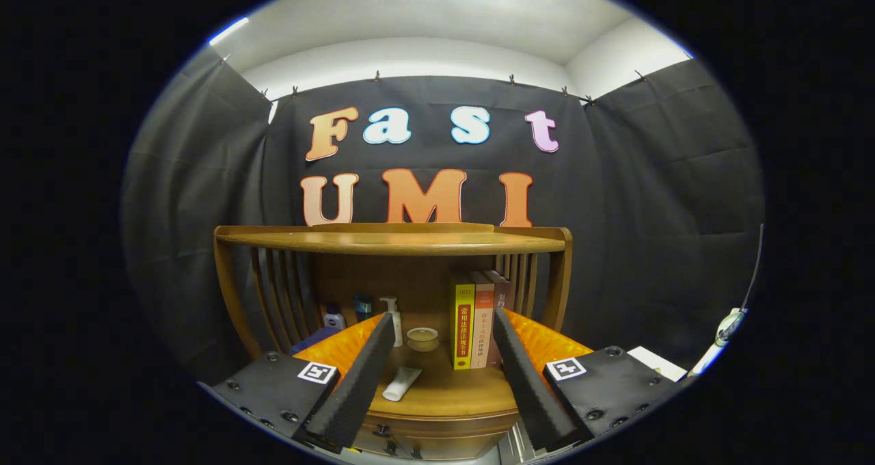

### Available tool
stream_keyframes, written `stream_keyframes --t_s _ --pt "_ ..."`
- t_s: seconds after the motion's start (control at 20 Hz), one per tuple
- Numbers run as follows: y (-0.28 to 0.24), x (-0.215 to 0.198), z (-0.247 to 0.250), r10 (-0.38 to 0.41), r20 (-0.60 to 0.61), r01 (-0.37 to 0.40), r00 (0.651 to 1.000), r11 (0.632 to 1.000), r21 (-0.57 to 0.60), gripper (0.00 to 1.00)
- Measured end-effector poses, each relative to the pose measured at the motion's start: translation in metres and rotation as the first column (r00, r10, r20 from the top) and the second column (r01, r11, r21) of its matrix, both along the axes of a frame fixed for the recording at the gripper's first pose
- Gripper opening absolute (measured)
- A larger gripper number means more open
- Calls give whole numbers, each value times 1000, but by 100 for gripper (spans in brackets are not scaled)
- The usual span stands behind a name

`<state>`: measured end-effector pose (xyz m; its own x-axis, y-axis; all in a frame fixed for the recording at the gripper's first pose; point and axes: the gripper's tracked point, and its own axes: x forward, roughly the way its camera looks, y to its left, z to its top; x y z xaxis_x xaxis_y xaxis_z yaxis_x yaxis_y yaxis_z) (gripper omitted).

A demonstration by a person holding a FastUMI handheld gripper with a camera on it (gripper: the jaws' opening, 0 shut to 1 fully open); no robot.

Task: Pull open the drawer, take out the items inside it, and place them on the countertop above the cabinet.

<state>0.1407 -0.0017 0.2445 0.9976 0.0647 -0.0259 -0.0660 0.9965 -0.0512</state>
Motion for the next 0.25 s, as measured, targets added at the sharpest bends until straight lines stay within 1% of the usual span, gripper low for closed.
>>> stream_keyframes --t_s 0.25 --pt "-1 0 2 2 6 -2 1000 1000 -2 96"
